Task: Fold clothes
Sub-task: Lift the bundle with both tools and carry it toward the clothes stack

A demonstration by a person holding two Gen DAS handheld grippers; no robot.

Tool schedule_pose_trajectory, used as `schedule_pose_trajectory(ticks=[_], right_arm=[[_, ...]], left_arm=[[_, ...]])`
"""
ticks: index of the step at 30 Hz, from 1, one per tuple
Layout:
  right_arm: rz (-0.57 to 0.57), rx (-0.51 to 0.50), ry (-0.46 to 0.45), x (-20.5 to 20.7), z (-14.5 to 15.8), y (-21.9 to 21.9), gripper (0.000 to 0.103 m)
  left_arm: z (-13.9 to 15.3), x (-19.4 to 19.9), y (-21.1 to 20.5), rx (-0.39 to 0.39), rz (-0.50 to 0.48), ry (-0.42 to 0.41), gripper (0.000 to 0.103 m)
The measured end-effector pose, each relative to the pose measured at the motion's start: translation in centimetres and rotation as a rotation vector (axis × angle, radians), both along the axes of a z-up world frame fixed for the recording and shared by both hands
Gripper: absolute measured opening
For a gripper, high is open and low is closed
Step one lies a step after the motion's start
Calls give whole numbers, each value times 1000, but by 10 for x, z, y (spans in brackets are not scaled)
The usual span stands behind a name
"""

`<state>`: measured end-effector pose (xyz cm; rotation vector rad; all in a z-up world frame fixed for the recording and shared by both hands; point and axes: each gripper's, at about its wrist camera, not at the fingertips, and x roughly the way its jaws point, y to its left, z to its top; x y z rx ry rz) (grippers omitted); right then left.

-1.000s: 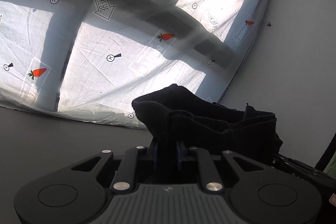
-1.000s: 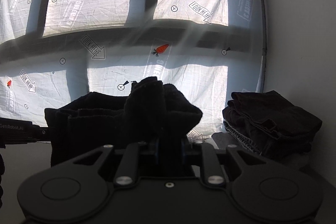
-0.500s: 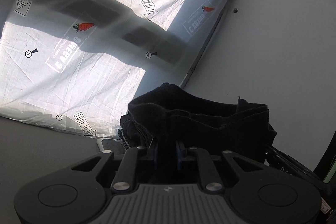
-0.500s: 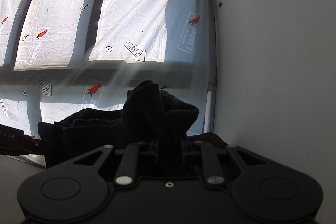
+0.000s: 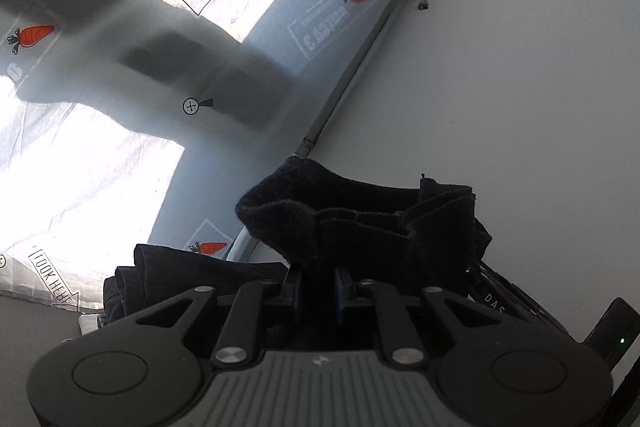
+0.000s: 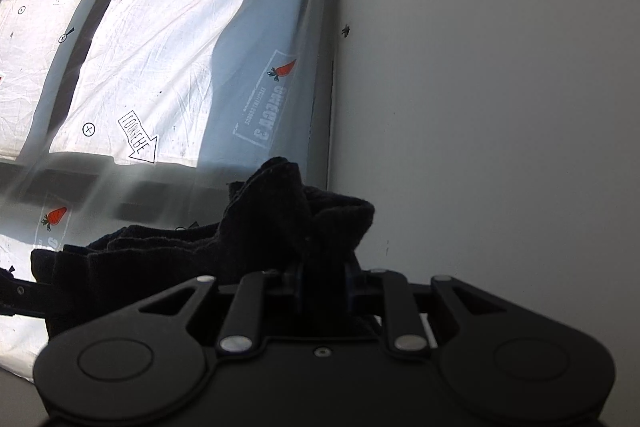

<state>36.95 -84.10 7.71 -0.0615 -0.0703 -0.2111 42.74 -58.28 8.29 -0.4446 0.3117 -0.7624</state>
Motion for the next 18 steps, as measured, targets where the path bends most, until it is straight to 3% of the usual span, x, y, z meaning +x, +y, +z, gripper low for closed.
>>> schedule_pose_trajectory(ticks=[2,7,8,10,13,18], right_arm=[[24,22,84,49,-14,-11,22],[-7,-37,434,170,-85,-18,28],[-16,-78,462,180,-94,-16,28],[-17,-64,490,194,-97,-22,28],[13,-16,525,206,-93,-31,28],[-16,-50,539,202,-88,-29,35]], left_arm=[[-18,41,-4,8,31,79,17],[-85,133,-8,74,177,329,14],[-97,142,-2,52,179,360,14],[-122,160,11,9,182,420,16],[-136,167,20,-43,154,420,16],[-118,152,20,23,137,338,20]])
